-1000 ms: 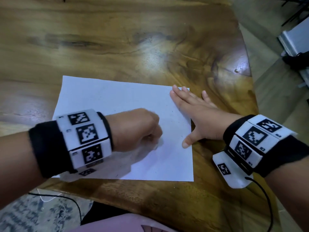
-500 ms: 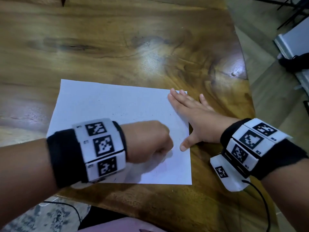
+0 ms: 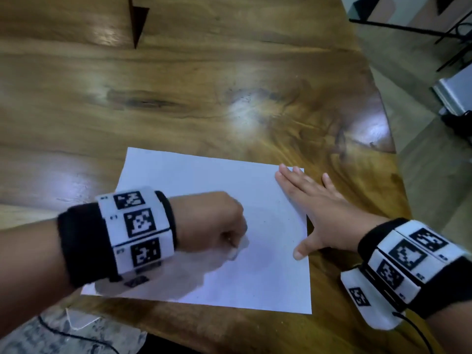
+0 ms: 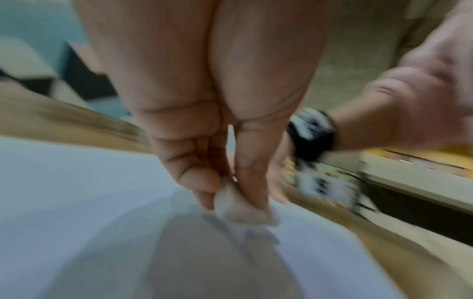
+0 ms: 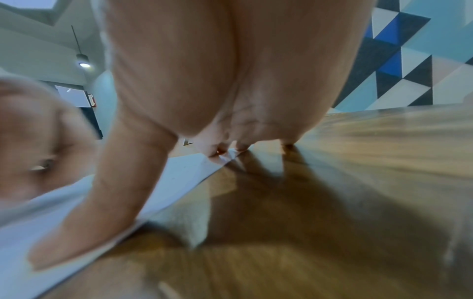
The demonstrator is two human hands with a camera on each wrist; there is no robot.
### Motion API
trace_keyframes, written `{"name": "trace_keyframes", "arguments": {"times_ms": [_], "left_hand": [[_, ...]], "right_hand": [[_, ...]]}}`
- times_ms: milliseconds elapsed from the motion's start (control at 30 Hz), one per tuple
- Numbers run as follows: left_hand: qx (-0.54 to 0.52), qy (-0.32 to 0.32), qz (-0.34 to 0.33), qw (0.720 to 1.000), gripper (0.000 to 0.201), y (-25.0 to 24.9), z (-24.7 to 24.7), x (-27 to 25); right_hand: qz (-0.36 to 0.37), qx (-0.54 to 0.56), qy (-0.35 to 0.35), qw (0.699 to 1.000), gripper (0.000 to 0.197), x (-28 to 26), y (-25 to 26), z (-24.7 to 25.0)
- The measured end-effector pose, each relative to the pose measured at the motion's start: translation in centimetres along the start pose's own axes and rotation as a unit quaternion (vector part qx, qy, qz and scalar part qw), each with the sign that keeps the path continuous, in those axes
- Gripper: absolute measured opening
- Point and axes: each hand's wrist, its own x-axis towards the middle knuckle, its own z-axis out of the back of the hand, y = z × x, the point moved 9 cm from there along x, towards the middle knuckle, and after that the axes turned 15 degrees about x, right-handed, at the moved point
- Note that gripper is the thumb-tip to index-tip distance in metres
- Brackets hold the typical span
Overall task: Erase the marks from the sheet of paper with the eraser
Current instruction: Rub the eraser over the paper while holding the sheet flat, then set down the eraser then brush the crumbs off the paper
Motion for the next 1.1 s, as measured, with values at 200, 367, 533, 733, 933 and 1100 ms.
{"name": "trace_keyframes", "arguments": {"times_ms": [200,367,533,733,933,1100], "left_hand": [[-0.017,-0.264,0.183,0.947,0.010,9.8,12.9,-0.2],[-0.048,-0.283,0.227,0.931,0.007,12.0,15.0,2.5],[0.005,-0.266,0.236,0.935,0.019,12.9,16.4,3.9],[0.013,-0.280,0.262,0.923,0.031,14.1,15.0,-1.0],[-0.008,-0.247,0.296,0.922,0.047,13.9,5.9,-8.6],[-0.032,-0.270,0.318,0.908,0.069,13.0,1.2,-11.2]], "right_hand": [[-0.001,-0.022,-0.023,0.999,0.139,0.0,0.5,0.4],[0.002,0.014,-0.038,0.999,0.129,-0.2,1.6,1.0],[-0.037,0.105,-0.192,0.975,0.088,-0.7,1.0,4.1],[-0.125,0.115,-0.208,0.963,0.079,0.5,-0.4,5.4],[-0.129,0.127,-0.172,0.968,0.053,1.1,0.4,5.4],[-0.124,0.135,-0.159,0.970,0.030,1.1,0.4,5.2]]}}
